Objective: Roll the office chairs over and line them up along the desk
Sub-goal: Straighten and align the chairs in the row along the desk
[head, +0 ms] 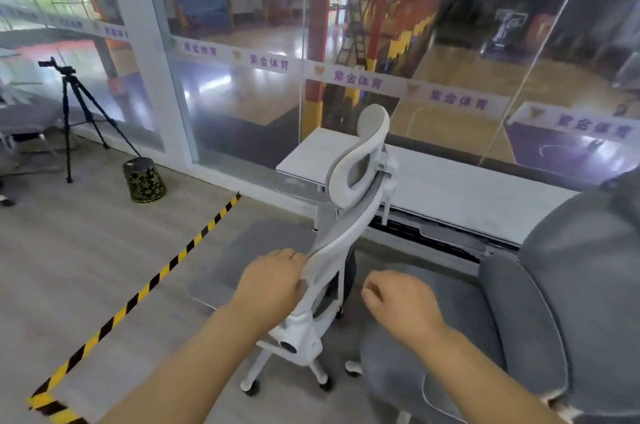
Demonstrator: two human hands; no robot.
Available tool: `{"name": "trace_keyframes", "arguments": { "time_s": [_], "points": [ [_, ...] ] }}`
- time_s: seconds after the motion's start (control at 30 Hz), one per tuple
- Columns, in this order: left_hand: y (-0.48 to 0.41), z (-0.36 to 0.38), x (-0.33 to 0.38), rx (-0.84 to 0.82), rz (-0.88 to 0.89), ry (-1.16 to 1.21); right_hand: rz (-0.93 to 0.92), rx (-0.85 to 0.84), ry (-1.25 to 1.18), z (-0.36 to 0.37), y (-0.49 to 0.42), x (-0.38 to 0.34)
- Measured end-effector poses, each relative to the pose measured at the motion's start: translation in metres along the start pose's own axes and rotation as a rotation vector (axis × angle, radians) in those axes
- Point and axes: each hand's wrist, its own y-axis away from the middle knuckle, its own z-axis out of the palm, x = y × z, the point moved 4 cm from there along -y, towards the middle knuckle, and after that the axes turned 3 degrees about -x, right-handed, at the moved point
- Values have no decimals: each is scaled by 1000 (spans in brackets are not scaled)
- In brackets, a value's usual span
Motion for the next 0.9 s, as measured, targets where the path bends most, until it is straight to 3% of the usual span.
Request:
{"name": "trace_keyframes", "arguments": {
  "time_s": [0.07, 0.37, 0.6, 0.9],
  "points": [
    [-32, 10, 3, 16, 33, 120, 45, 3, 12, -1, -12, 8],
    [-111, 41, 10, -36, 51, 164, 181, 110, -22, -13, -68, 59],
    [-109, 39, -12, -25, 90, 207, 297, 183, -26, -18, -103, 70],
    [-73, 33, -82, -52, 213, 201, 339, 354, -10, -28, -121, 14]
  ]
}}
